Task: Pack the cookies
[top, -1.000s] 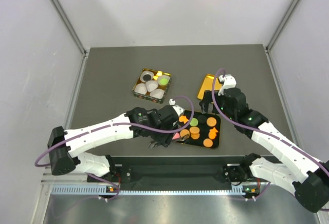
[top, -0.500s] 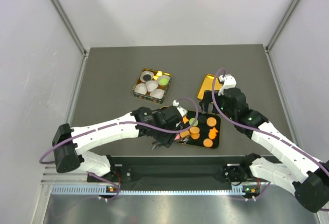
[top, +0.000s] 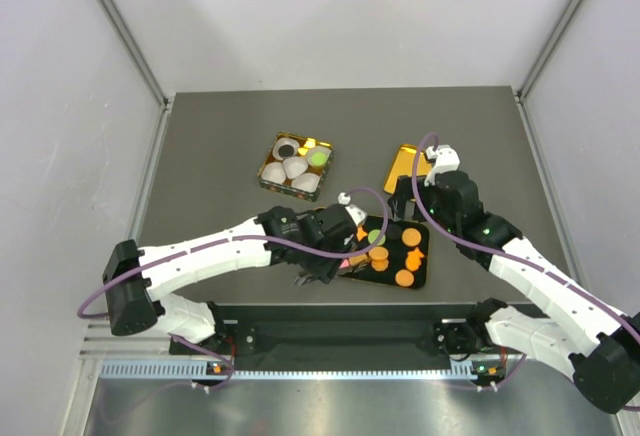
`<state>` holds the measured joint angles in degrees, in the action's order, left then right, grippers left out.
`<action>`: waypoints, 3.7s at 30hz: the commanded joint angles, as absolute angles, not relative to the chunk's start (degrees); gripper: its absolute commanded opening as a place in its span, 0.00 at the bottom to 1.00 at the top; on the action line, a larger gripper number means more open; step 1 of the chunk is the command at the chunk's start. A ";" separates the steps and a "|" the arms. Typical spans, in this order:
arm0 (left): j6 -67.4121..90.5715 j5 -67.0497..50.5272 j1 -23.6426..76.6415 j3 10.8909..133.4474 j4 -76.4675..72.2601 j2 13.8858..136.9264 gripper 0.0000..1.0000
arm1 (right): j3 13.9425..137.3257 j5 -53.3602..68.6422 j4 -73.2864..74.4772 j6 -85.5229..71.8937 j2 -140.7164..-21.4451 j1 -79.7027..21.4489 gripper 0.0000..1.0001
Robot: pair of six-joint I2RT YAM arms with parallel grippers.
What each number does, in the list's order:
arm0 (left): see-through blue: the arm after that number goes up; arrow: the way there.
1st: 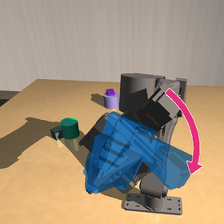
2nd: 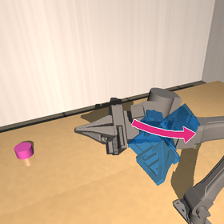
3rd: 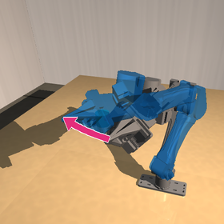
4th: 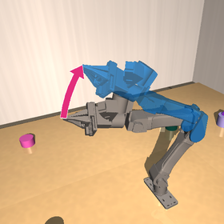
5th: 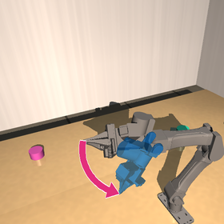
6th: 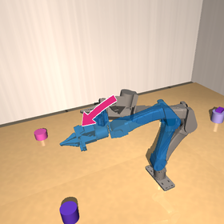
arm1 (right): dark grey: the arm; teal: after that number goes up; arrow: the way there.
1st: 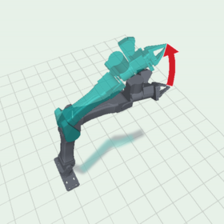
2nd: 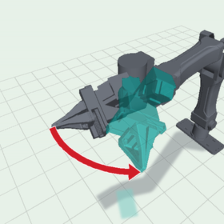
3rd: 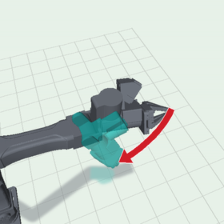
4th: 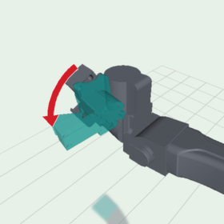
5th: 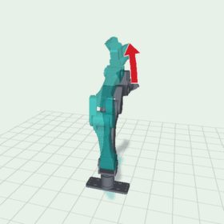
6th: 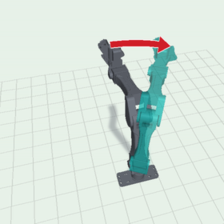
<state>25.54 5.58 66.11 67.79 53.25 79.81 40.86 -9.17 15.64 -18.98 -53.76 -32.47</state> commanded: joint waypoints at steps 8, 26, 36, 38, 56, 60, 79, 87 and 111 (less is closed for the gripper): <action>25.14 13.44 66.27 76.02 56.60 77.26 0.35 | 41.48 -9.49 14.15 -17.93 -53.17 -32.34 1.00; 19.78 17.75 38.68 80.59 46.15 79.80 0.36 | 41.22 -9.23 13.89 -18.19 -52.91 -32.26 1.00; 19.25 15.91 32.08 81.30 41.31 87.01 0.36 | 41.04 -8.53 13.80 -18.19 -52.30 -32.26 1.00; 18.99 15.56 31.47 81.21 40.78 87.54 0.36 | 40.96 -8.44 13.80 -18.11 -52.12 -32.34 1.00; 18.46 14.94 29.79 79.19 39.64 89.65 0.38 | 40.87 -8.61 13.80 -18.19 -52.21 -32.43 1.00; 18.37 15.03 29.62 78.05 39.72 89.47 0.39 | 40.96 -8.44 13.71 -18.19 -52.56 -32.43 1.00; 17.67 13.27 28.83 77.61 38.58 89.74 0.52 | 41.04 -8.61 13.89 -18.02 -52.65 -32.43 1.00; 17.23 11.87 28.83 78.48 39.64 88.25 0.51 | 41.13 -8.61 13.89 -18.02 -52.73 -32.43 1.00; 28.91 8.18 63.01 74.27 46.23 79.28 0.50 | 42.01 -20.12 17.05 -18.46 -52.03 -32.26 1.00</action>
